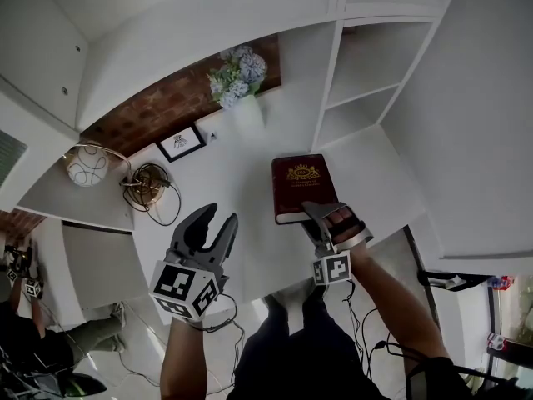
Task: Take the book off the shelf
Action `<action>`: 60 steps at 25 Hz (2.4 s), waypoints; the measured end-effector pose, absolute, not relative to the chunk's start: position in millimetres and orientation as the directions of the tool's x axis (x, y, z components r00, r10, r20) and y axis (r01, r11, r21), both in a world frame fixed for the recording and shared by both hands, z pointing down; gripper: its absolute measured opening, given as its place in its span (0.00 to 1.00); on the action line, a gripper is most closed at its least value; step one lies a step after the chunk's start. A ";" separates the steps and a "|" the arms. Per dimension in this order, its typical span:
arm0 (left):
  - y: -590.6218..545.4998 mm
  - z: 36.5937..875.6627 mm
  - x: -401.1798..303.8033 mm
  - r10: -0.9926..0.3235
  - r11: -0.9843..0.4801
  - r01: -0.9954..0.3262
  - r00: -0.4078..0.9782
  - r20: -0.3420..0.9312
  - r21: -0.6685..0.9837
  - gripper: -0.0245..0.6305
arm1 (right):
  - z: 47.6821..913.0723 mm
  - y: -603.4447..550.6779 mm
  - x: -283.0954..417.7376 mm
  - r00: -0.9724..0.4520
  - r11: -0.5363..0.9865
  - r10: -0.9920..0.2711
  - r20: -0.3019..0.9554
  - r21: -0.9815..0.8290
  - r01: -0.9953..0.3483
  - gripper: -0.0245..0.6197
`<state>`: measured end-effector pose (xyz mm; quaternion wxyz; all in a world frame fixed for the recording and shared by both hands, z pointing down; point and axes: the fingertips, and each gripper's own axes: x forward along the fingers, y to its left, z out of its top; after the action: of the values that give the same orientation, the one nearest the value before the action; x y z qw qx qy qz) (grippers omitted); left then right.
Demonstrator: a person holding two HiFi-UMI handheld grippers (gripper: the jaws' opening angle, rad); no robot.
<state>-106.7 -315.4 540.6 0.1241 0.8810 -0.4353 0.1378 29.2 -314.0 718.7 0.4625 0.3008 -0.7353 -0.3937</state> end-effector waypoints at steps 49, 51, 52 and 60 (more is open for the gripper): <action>-327.6 345.2 -147.1 -0.927 -0.372 -0.927 0.371 -0.048 0.036 0.15 | 341.4 -346.1 96.8 -0.349 0.325 -0.928 -0.130 0.174 -0.929 0.04; -321.6 333.4 -148.7 -0.928 -0.369 -0.929 0.366 -0.071 0.023 0.15 | 331.1 -339.6 99.2 -0.338 0.312 -0.930 -0.145 0.176 -0.934 0.04; -318.3 328.4 -149.2 -0.927 -0.368 -0.930 0.366 -0.080 0.018 0.15 | 326.9 -335.9 100.1 -0.335 0.309 -0.930 -0.150 0.173 -0.935 0.04; -299.8 302.8 -147.4 -0.912 -0.390 -0.921 0.384 -0.145 0.010 0.15 | 305.6 -314.0 102.5 -0.326 0.300 -0.927 -0.187 0.156 -0.941 0.04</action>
<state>-147.4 -299.8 302.8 -0.0360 0.8312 -0.5512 -0.0633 102.5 -314.0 305.6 -0.0306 0.5796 -0.8056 -0.1191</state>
